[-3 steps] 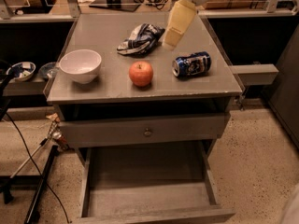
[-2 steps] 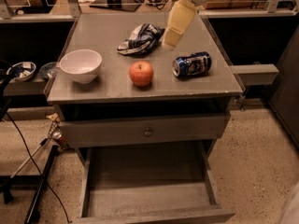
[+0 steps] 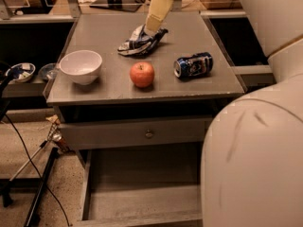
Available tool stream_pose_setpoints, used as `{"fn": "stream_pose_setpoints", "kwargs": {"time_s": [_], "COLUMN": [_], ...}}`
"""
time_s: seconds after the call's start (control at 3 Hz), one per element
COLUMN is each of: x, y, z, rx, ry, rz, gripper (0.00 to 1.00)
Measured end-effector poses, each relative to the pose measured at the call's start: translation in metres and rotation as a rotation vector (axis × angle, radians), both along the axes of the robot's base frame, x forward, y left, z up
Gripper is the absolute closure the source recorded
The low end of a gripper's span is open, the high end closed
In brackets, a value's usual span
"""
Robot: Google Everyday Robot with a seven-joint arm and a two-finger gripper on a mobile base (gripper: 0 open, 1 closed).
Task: Place blue chip bag into middle drawer
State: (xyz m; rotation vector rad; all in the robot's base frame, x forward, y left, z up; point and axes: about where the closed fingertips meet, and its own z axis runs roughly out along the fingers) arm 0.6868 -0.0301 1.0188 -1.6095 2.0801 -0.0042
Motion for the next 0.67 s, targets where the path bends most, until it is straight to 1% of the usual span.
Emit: {"fn": "stream_pose_setpoints", "kwargs": {"time_s": [0.33,0.67], "x": [0.000,0.015], "y": [0.000,0.002], "z": [0.000,-0.012], "rx": [0.000,0.021], "ry": [0.000,0.018], "rz": [0.000,-0.014], "gripper": [0.00,0.00]}}
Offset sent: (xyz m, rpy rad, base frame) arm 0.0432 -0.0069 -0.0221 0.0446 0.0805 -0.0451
